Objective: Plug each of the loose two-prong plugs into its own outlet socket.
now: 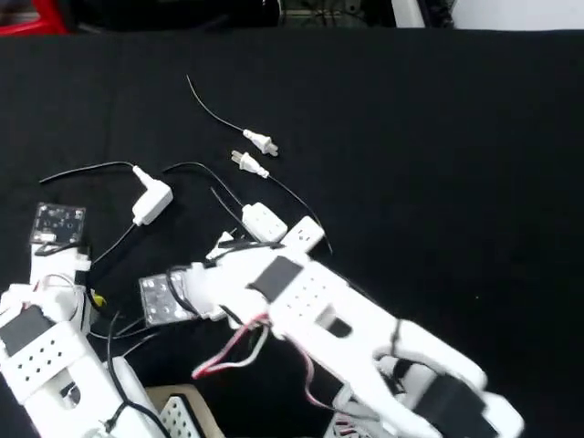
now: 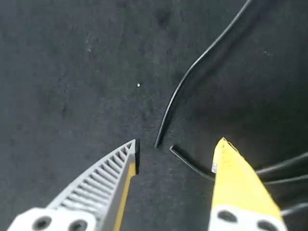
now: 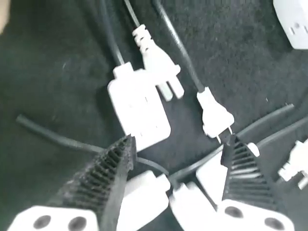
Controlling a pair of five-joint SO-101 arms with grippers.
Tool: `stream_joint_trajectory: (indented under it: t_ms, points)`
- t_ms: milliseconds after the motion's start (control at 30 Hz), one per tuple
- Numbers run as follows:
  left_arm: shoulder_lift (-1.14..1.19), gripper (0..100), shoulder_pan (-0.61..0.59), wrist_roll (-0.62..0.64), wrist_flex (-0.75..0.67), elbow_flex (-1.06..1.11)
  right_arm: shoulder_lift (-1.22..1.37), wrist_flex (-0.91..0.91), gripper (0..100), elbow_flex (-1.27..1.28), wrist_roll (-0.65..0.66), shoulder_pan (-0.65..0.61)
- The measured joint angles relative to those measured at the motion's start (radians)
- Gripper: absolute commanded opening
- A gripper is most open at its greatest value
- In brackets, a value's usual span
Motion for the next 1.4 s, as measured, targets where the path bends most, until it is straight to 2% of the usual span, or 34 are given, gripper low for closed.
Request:
stream_joint_trajectory:
  t_ms: [267, 467, 667, 900, 1067, 1400]
  points:
    - [0.0, 25, -0.003, 0.064, -0.078, 0.077, 0.241, -0.164, 28.6, -0.068, -0.009, 0.003]
    - [0.0, 25, -0.002, 0.077, -0.078, 0.12, 0.276, -0.247, 28.6, -0.075, 0.015, 0.103]
    - [0.0, 25, -0.002, 0.19, -0.1, 0.152, 0.404, -0.334, 28.6, -0.098, 0.015, 0.107]
    - [-0.003, 25, 0.031, 0.215, -0.132, 0.18, 0.491, -0.353, 26.9, -0.147, 0.015, 0.107]
    - [-0.003, 25, 0.032, 0.215, -0.132, 0.18, 0.499, -0.353, 12.8, -0.149, 0.015, 0.107]
    - [-0.003, 25, 0.032, 0.215, -0.132, 0.18, 0.5, -0.358, 14.4, -0.155, 0.015, 0.135]
